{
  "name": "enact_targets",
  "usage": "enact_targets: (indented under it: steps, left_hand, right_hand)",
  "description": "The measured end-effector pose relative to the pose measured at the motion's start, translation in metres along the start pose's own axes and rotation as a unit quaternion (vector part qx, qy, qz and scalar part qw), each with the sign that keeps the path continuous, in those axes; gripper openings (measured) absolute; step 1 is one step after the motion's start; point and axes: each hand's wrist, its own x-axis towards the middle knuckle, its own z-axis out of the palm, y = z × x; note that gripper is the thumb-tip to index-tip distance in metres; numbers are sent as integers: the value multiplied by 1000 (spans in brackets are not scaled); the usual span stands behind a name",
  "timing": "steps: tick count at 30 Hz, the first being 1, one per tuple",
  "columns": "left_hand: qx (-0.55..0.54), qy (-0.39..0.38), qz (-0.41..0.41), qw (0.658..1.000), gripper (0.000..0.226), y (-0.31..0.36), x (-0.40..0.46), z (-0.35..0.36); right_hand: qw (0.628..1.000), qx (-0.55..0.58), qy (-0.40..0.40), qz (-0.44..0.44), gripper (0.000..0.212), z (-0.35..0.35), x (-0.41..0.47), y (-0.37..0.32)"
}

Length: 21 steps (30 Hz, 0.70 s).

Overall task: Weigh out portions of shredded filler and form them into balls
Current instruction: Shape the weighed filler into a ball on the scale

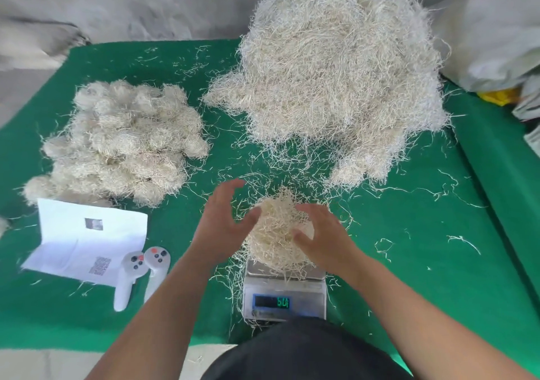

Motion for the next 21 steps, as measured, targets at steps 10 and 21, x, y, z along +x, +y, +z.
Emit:
enact_targets:
  steps: [10, 21]
  left_hand:
    - [198, -30, 195, 960, 50, -1, -11, 31]
    - [138, -7, 239, 961, 33, 0, -17, 35]
  right_hand:
    - [985, -154, 30, -77, 84, -7, -2, -4]
    - [988, -130, 26, -80, 85, 0, 0, 1]
